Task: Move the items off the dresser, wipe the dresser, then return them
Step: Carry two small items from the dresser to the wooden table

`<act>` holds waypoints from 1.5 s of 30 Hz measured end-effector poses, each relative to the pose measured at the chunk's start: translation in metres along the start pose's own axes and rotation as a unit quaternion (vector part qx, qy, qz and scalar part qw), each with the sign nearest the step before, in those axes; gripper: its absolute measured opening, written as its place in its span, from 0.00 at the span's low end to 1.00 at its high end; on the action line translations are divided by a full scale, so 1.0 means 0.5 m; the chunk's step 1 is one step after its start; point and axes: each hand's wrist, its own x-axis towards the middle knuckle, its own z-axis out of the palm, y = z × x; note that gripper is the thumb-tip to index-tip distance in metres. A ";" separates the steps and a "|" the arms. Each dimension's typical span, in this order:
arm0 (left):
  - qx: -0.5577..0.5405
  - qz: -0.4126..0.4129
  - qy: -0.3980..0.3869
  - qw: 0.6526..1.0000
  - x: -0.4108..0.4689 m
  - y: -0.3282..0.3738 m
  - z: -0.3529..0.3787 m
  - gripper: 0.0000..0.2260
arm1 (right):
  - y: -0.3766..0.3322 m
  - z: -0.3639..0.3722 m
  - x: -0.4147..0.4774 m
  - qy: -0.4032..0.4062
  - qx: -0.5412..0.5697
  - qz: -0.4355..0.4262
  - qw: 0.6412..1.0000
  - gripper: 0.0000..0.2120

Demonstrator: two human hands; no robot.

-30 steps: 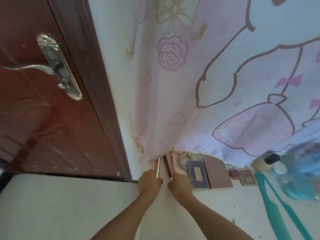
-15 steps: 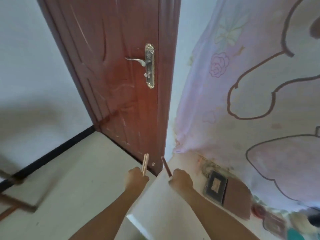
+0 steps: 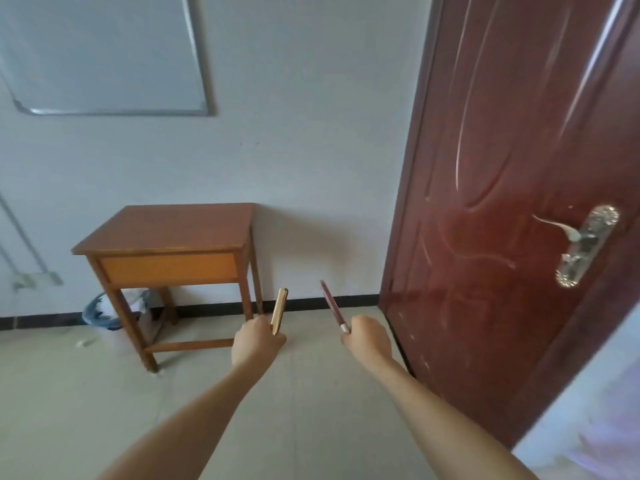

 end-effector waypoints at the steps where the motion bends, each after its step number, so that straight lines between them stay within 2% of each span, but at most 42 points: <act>1: -0.006 -0.014 0.022 1.000 0.008 -0.030 -0.040 0.05 | -0.048 0.003 0.011 0.005 -0.003 -0.029 1.000 0.07; 6: -0.020 -0.063 0.122 0.990 0.036 -0.182 -0.233 0.05 | -0.283 0.040 0.049 0.049 0.003 -0.160 0.986 0.04; 15: -0.019 -0.092 0.232 0.968 0.073 -0.436 -0.494 0.14 | -0.645 0.152 0.067 0.100 -0.014 -0.287 0.953 0.07; 21: -0.027 -0.116 0.239 0.964 0.136 -0.572 -0.576 0.12 | -0.786 0.237 0.087 0.153 -0.036 -0.349 0.924 0.08; 24: -0.028 -0.112 0.236 0.965 0.180 -0.607 -0.586 0.10 | -0.831 0.269 0.120 0.220 -0.077 -0.393 0.890 0.04; 26: -0.030 -0.113 0.230 0.966 0.222 -0.627 -0.590 0.07 | -0.860 0.289 0.158 0.249 -0.100 -0.400 0.876 0.11; 28: -0.029 -0.116 0.219 0.968 0.275 -0.645 -0.593 0.05 | -0.890 0.307 0.207 0.262 -0.101 -0.402 0.872 0.13; 32: -0.001 -0.130 0.205 0.970 0.401 -0.667 -0.612 0.06 | -0.951 0.339 0.327 0.259 -0.113 -0.422 0.861 0.13; 35: 0.021 -0.155 0.200 0.967 0.511 -0.677 -0.636 0.10 | -1.006 0.362 0.429 0.252 -0.094 -0.428 0.863 0.14; 41: 0.014 -0.186 0.212 0.959 0.726 -0.710 -0.672 0.07 | -1.117 0.419 0.618 0.229 -0.080 -0.444 0.862 0.16; 45: 0.012 -0.201 0.183 0.962 0.818 -0.756 -0.657 0.07 | -1.161 0.477 0.705 0.197 -0.085 -0.441 0.872 0.15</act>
